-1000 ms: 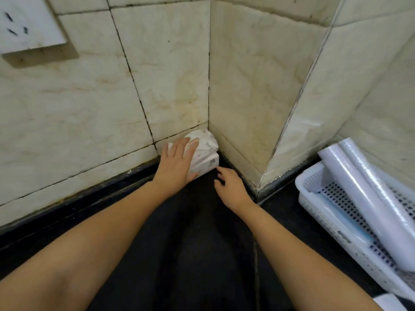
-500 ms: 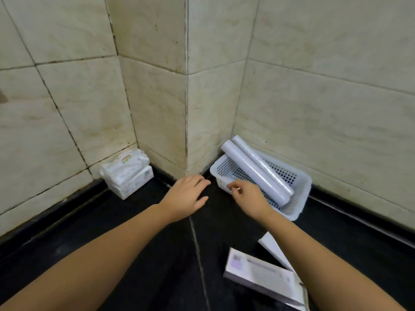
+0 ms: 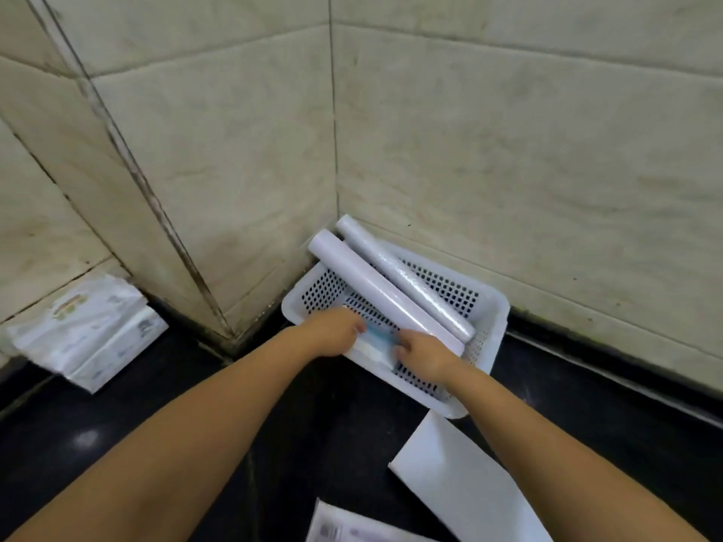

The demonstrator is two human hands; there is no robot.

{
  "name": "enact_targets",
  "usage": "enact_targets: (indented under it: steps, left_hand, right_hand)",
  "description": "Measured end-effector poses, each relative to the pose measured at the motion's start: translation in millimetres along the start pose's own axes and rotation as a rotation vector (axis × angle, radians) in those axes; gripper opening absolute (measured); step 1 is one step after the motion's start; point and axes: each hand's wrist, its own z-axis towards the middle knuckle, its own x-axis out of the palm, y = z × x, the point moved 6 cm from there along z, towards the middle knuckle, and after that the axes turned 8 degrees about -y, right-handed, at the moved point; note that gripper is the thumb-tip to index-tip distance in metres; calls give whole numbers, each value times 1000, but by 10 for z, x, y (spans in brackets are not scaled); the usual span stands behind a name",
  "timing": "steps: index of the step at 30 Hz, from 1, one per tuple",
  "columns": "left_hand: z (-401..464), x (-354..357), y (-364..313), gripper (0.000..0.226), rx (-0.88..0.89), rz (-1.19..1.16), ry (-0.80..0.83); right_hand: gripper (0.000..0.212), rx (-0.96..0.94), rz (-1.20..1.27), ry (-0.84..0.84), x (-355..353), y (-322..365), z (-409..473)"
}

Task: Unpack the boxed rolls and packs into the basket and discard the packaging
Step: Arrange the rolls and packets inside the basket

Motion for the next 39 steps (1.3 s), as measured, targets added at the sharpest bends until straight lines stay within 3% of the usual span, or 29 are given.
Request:
enact_targets:
  steps: [3,6,12,19,21,24,26,27,30,34,39]
  left_hand:
    - [184,111,15,41,-47,55,179]
    - [280,147,90,52,-30,118,292]
    - [439,50,256,46,4,-51,202]
    - [449,-167,401,37,-11,-292,47]
    - [411,-255,388,36,21,-319,-56]
    - [258,-521,323,25,113,-366,-460]
    - [151,-617,298,22,127,-349,-637]
    - [150,-602,272,24,131,-301,-628]
    - [325,-309,157,28,116,-64,-294]
    - [502,129,68,57,129,85,163]
    - [537,255,102,61,111,192,357]
  right_hand:
    - [48,-29,17,89,161,49,67]
    - [51,-151,-187,102,224,100,130]
    - [47,-308,-443,40,251,248,234]
    - [30,-128,-56,86,3,132,307]
    - [22,-131,-71,15,-30,144,286]
    - [14,-181,-159,-146,-138,228,235]
    - [35,-189,-187,-243,-296,265,194]
    - [42,-182,-188,-284,-388,256,178]
    - [34,-152,-177,-371,-642,185,118]
    - [38,-136,-156,-400,-713,91,28]
    - [41,-136,-92,-442,-621,-8,-6]
